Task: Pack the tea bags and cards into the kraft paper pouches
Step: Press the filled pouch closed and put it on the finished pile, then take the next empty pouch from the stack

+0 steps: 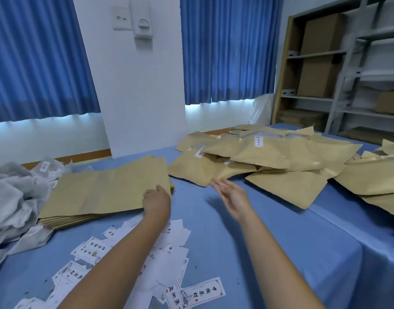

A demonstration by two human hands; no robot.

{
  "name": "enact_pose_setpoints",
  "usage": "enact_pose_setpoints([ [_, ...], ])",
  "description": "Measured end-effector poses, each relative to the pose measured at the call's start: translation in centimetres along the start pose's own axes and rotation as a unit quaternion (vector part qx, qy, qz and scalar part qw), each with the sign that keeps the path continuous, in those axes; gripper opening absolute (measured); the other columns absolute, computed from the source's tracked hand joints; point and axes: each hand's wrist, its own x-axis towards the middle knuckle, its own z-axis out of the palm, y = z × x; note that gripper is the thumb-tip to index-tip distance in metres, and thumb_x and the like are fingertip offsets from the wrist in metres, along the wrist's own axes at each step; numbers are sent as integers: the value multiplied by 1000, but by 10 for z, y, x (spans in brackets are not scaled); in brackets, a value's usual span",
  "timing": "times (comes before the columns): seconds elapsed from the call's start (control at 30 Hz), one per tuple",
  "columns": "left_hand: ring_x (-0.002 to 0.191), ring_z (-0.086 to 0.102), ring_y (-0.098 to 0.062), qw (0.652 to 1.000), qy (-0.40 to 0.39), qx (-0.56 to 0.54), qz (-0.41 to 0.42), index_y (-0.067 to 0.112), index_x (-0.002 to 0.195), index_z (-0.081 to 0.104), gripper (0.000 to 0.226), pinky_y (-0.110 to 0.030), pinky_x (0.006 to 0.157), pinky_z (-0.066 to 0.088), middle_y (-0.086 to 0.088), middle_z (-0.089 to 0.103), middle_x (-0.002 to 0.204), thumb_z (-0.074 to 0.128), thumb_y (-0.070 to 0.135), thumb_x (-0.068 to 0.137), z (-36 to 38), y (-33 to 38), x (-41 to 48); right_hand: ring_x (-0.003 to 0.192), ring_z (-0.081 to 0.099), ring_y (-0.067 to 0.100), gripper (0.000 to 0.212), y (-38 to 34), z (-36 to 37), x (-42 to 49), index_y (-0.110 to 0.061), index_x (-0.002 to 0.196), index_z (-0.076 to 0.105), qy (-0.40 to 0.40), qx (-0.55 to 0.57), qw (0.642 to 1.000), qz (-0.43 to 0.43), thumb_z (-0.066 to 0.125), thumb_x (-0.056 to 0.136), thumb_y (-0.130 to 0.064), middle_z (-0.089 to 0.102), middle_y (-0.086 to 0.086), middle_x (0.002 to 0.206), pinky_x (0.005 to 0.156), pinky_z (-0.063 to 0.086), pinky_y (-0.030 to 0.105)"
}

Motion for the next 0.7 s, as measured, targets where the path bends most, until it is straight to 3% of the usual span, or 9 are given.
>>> enact_pose_setpoints([
  [0.07, 115, 55, -24, 999, 38, -4, 31, 0, 140, 33, 46, -25, 81, 43, -12, 54, 129, 43, 2, 95, 1, -14, -6, 108, 60, 37, 34, 21, 18, -7, 15, 126, 42, -21, -32, 999, 20, 37, 93, 18, 53, 33, 127, 98, 45, 35],
  [0.13, 105, 61, -22, 996, 62, 2, 57, 6, 119, 54, 30, -25, 73, 42, -6, 62, 115, 45, -3, 92, -4, -28, -22, 104, 63, 37, 23, 41, 37, -16, 12, 115, 48, -58, -57, 996, 44, 41, 93, 14, 55, 34, 124, 94, 48, 34],
  [0.2, 101, 63, -23, 993, 102, -6, 57, 9, 113, 56, 24, -27, 74, 45, -5, 64, 109, 46, -1, 93, -10, -46, -41, 101, 66, 35, 13, 60, 58, -24, 9, 104, 55, -95, -76, 990, 68, 47, 95, 6, 57, 35, 121, 93, 50, 34],
  [0.27, 97, 63, -26, 981, 175, -50, 72, 10, 120, 54, 31, -30, 71, 46, -7, 64, 107, 48, 0, 91, -20, -71, -59, 96, 68, 32, 20, 79, 81, -32, 4, 100, 57, -115, -88, 986, 84, 49, 99, -14, 62, 31, 115, 92, 51, 34],
  [0.37, 105, 63, -34, 921, 252, -211, 209, 0, 123, 60, 45, -35, 83, 49, -20, 64, 117, 61, -5, 78, -24, -121, -73, 95, 68, 30, 30, 102, 118, -44, -7, 110, 57, -148, -34, 982, 111, 45, 101, -33, 69, 20, 104, 88, 54, 38],
  [0.47, 126, 50, -30, 925, 215, -227, 214, 5, 130, 56, 47, -15, 101, 30, -14, 52, 137, 54, -12, 86, -13, -175, -81, 91, 68, 25, 29, 125, 149, -56, -6, 124, 52, -150, -15, 981, 124, 43, 102, -22, 69, 12, 103, 72, 58, 35],
  [0.57, 115, 58, -40, 916, 243, -240, 212, -3, 116, 64, 42, -25, 100, 34, -21, 60, 124, 54, -16, 77, 17, -211, -89, 92, 64, 21, 22, 154, 172, -70, -8, 121, 50, -130, -47, 983, 124, 37, 103, -7, 63, 9, 112, 72, 56, 33],
  [0.7, 130, 45, -10, 913, 219, -271, 211, 16, 128, 60, 38, -13, 103, 29, 6, 49, 140, 61, 19, 90, 43, -222, -91, 93, 65, 27, 25, 187, 187, -89, 2, 111, 57, -154, -32, 972, 174, 35, 103, -5, 65, 19, 108, 77, 55, 35],
])
